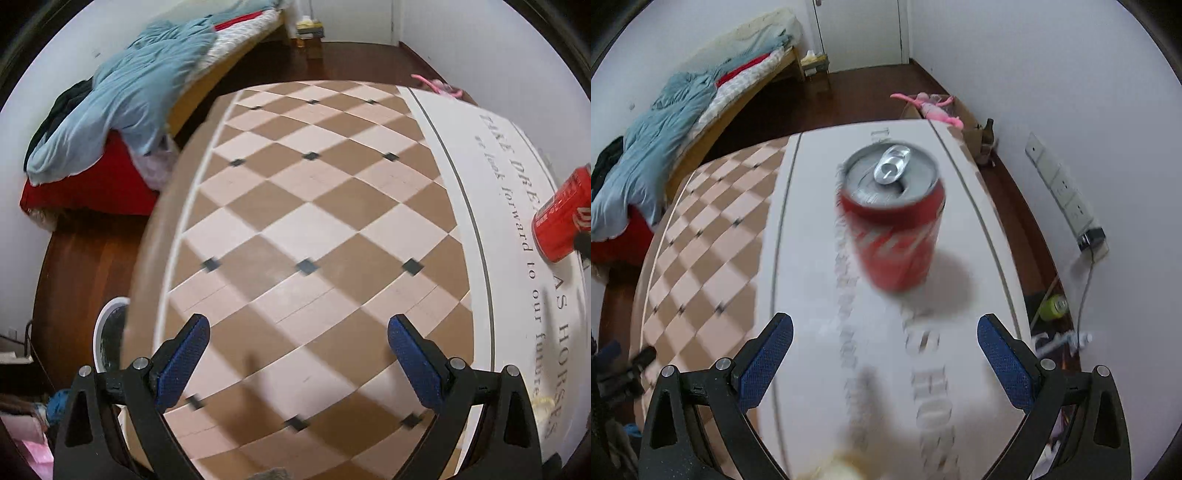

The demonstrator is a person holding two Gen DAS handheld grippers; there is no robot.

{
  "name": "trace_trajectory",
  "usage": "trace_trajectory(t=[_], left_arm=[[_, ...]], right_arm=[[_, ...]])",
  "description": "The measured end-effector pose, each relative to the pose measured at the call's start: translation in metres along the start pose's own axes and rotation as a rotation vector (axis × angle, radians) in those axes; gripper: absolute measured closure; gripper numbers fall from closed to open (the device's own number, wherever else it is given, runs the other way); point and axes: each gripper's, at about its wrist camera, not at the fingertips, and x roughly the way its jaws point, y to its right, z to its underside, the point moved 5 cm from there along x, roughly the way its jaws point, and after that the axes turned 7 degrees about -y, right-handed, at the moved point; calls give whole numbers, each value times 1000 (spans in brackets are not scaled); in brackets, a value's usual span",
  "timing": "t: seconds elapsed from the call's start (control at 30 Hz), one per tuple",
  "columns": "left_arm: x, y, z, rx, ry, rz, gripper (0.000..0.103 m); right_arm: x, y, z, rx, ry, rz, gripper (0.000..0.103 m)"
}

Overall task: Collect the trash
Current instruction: 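Move both tools back over the table toward the cola can, then grasp the red cola can with the right tool while the left tool grasps the bread crust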

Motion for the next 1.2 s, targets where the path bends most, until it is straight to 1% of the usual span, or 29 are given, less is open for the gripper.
trace_trajectory(t=[0.23,0.27,0.3,0.33,0.4,0.47,0.5,0.57,0.6,0.63,0.67,0.7,0.77,0.8,0.9,0.97,1.0,1.03,1.1,1.13,1.2], left_arm=[[21,14,-7,22,-26,-35,4],[23,15,-7,26,-29,-41,4],[23,16,-8,28,-30,-42,4],[23,17,-7,32,-30,-41,4],[17,21,-4,47,-28,-35,4],[6,30,1,65,-19,4,4],[-4,39,8,93,-9,41,4],[-22,57,24,152,1,87,4],[-31,69,35,185,-2,128,4],[-39,79,45,212,-10,171,4],[-45,91,55,238,-26,214,4],[-52,106,67,274,-53,268,4],[-57,130,83,329,-85,327,5],[-59,143,91,364,-91,342,5],[-50,175,106,434,-109,338,6],[-42,187,111,457,-129,321,23],[-37,193,114,465,-143,312,36],[-38,196,114,467,-129,299,39],[-41,201,113,474,-106,289,52],[-42,202,113,470,-101,286,60],[-43,203,112,461,-87,275,67]], right_arm=[[40,4,-45,34,57,-76,2],[42,5,-48,36,59,-80,7],[45,4,-52,38,62,-88,16],[46,5,-54,41,61,-90,33],[47,6,-56,40,55,-89,33],[41,11,-51,51,51,-107,33],[35,14,-46,54,46,-105,33],[20,24,-31,65,34,-85,33],[11,31,-20,74,19,-76,33],[5,37,-12,80,12,-74,33],[-4,47,3,94,-3,-66,33],[-8,54,11,99,-11,-59,33],[-20,71,37,125,-31,-44,33],[-25,79,52,136,-42,-37,33],[-35,99,86,173,-56,-25,33],[-39,107,102,199,-60,-28,33],[-40,111,110,213,-63,-31,33],[-40,115,114,224,-62,-32,33],[-41,120,124,252,-60,-40,33],[-41,123,126,261,-59,-45,33],[-41,124,131,272,-58,-54,33]])
